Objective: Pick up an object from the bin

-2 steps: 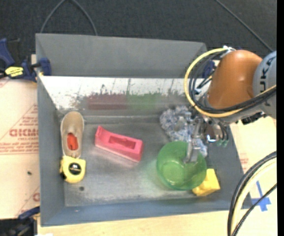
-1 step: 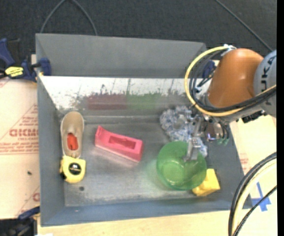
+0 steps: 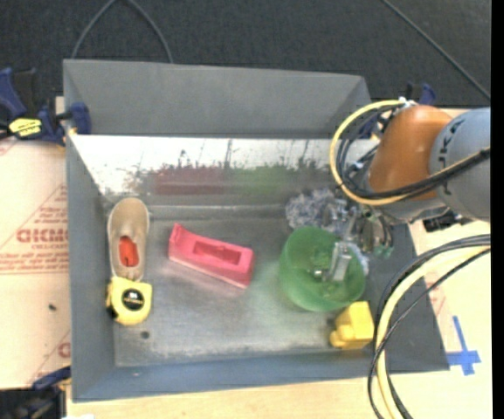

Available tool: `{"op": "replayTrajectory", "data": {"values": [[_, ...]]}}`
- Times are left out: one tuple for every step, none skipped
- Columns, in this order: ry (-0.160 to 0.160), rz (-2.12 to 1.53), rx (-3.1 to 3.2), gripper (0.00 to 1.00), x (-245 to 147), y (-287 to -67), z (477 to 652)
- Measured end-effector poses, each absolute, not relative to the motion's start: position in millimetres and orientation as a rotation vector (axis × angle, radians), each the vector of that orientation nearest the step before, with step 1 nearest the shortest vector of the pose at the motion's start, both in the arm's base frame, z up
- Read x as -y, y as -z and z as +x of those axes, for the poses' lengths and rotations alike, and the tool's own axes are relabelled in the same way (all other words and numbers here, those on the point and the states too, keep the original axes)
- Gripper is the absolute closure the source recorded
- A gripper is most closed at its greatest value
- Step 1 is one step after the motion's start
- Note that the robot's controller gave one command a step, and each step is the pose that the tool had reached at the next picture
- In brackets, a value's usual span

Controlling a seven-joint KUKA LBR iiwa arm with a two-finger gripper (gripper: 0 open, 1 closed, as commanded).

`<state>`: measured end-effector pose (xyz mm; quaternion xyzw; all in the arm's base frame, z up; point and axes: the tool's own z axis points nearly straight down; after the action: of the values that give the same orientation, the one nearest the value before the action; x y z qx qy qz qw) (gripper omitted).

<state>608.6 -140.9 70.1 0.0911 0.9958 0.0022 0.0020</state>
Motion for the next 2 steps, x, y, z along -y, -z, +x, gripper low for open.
{"op": "replayTrajectory", "data": {"values": [[0.0,0.354,-3.101,0.0,112,-73,580.8],[-0.001,0.516,-3.071,0.0,79,-73,565.3]]}}
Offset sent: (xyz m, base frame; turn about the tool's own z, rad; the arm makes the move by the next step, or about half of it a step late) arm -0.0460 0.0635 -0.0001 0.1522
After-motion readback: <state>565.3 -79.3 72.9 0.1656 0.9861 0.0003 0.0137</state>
